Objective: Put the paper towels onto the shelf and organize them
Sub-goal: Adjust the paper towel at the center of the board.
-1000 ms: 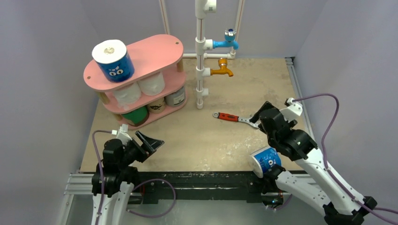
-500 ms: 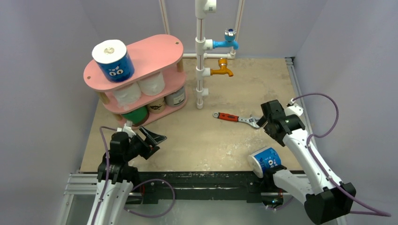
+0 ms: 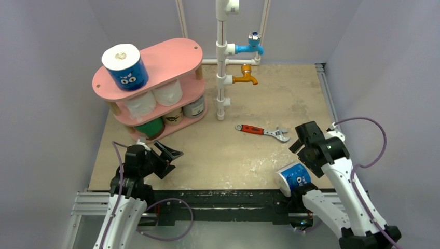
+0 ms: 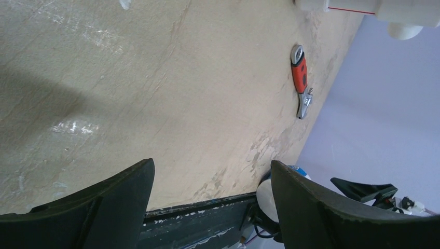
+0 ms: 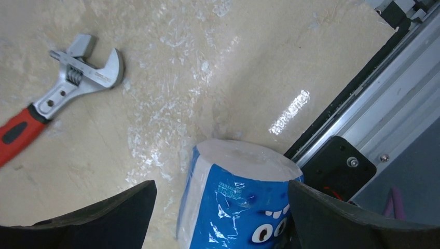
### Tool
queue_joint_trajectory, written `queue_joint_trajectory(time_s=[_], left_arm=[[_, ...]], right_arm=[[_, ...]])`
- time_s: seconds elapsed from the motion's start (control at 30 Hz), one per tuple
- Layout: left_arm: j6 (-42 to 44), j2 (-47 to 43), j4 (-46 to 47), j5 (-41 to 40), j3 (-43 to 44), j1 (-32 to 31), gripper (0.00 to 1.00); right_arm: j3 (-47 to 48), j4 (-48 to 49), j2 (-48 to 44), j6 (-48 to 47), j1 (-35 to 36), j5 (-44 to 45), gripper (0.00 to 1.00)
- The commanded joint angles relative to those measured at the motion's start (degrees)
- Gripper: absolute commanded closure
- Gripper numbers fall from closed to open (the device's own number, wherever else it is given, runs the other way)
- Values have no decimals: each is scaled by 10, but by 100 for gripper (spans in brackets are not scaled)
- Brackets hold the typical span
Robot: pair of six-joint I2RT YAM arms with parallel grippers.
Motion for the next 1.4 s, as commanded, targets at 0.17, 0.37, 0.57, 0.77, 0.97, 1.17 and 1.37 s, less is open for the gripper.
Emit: queue_joint_trajectory(time_s=[0.17,0.37,0.57,0.77,0.97,1.17,1.37], left_arm=[[18,38,59,23,-23,-4,19],[18,62,80,32,-20,-4,19],[16,73,93,30,-22,-4,20],[17,83,98,31,-22,-4,21],[16,90,109,33,-29,-3,21],[30,93,97,35,-27,-4,22],[35,83,80,31,-28,-4,22]], right_arm=[[4,-9,108,6,83,-23,1],[7,-9,158,-7,137,-29,1],[8,-9,178,3,204,-28,1],[9,-9,180,0,240,-31,1],[34,31,234,11,297,-79,1],[110,116,343,55,412,-96,1],[248,166,476,44,477,-94,1]])
